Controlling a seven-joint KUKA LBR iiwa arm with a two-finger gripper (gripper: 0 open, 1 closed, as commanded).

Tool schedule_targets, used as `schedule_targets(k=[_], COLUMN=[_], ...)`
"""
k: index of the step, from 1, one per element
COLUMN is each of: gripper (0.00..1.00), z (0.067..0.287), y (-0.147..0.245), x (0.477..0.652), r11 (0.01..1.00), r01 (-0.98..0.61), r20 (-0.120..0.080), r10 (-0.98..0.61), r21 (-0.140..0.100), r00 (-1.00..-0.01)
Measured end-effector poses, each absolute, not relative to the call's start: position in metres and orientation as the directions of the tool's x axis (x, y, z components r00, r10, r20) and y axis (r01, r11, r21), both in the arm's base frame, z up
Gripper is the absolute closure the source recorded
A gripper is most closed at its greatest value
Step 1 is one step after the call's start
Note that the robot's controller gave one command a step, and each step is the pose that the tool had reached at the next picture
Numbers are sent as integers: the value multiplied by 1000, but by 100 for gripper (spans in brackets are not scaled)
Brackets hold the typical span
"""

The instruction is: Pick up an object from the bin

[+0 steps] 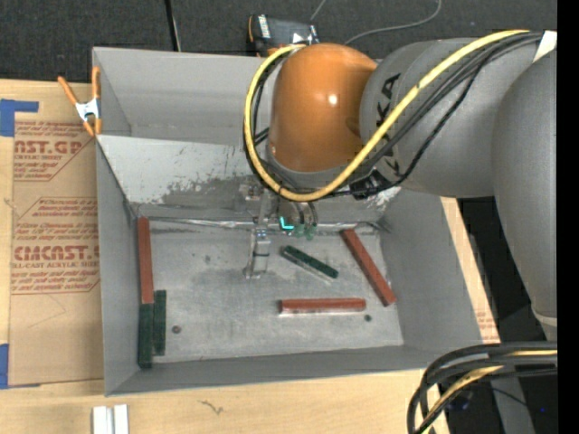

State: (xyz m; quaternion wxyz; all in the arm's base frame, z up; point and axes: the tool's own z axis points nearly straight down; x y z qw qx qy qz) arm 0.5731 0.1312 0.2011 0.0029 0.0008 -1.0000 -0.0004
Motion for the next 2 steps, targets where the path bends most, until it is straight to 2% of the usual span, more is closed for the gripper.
schedule_targets(k=[1, 2], gripper=[0, 0], z=[155, 66], y=[47, -4], x=[589, 560], r11=[1000, 997], r01=[-29, 78], r20=[2, 6], r10=[-29, 78], r21=[-3, 0], r00=[-1000, -997])
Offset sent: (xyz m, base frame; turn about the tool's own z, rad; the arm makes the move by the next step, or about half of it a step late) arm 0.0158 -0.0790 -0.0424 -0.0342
